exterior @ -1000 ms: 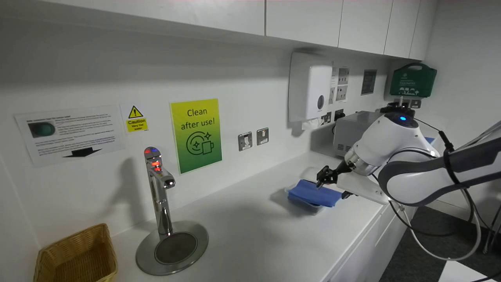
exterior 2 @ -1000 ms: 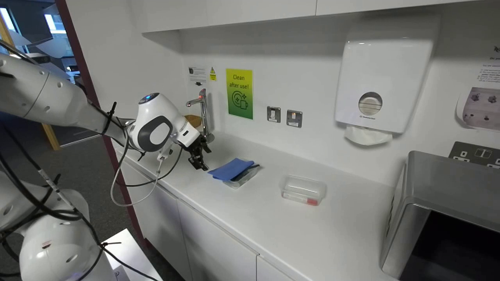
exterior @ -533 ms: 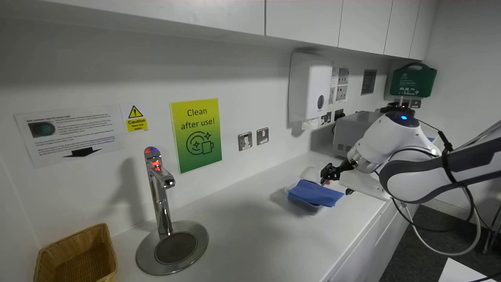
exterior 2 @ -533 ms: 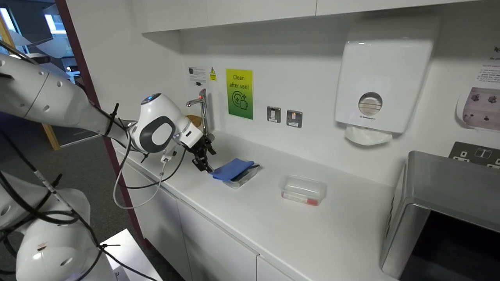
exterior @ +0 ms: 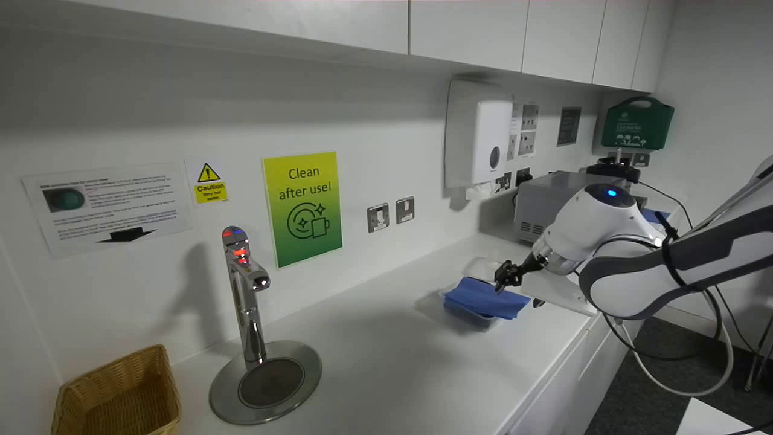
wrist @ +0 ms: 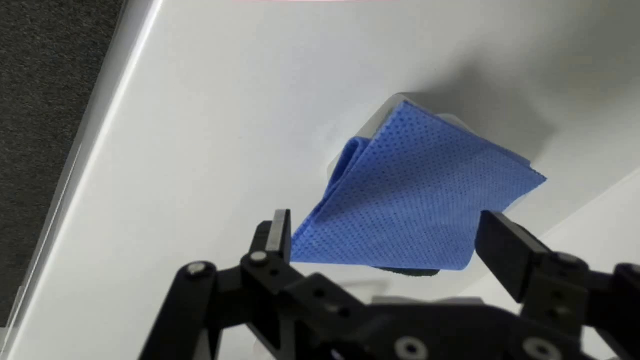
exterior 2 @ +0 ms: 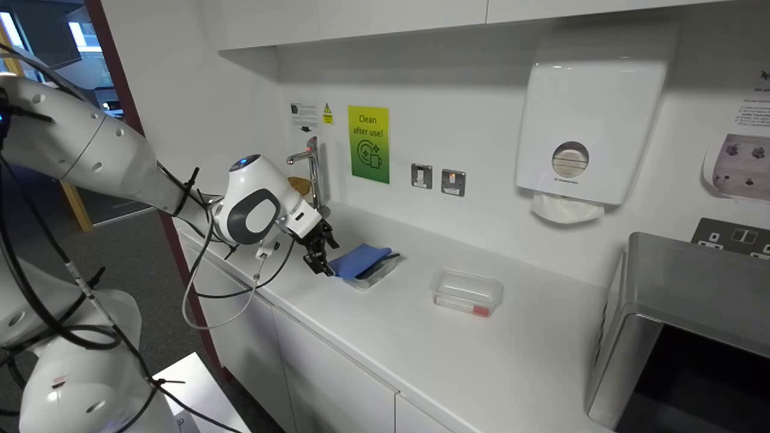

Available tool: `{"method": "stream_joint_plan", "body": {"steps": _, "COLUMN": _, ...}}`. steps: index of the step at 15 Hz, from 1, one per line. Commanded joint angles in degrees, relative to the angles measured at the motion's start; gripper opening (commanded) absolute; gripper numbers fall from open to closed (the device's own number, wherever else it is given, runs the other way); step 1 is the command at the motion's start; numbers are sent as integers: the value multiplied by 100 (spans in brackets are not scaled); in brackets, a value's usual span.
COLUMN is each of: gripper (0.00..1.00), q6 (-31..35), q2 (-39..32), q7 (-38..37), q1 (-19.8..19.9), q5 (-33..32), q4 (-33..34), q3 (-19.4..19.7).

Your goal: Move the black and blue towels to the counter

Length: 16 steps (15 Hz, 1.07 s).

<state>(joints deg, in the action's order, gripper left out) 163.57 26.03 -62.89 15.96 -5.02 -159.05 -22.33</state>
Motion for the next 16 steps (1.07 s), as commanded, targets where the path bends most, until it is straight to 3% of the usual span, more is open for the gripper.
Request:
{"method": "stream_joint_plan", "body": {"steps": 1, "gripper": 100, "q6": 464, "q2": -231, "q7": -329, "q1": 185, "q5": -231, "q4": 4, "q3": -189}}
{"method": "stream_joint_plan", "body": {"steps": 8, "gripper": 100, "q6": 1002, "q2": -576, "q7": -475, "q1": 522, "q5": -234, "q4": -1, "q3": -533}}
{"method": "stream_joint_plan", "body": {"steps": 16, "gripper": 100, "q6": 1379, "q2": -688, "q7": -467, "q1": 1379, "q5": -314, "q4": -1, "q3": -1062}}
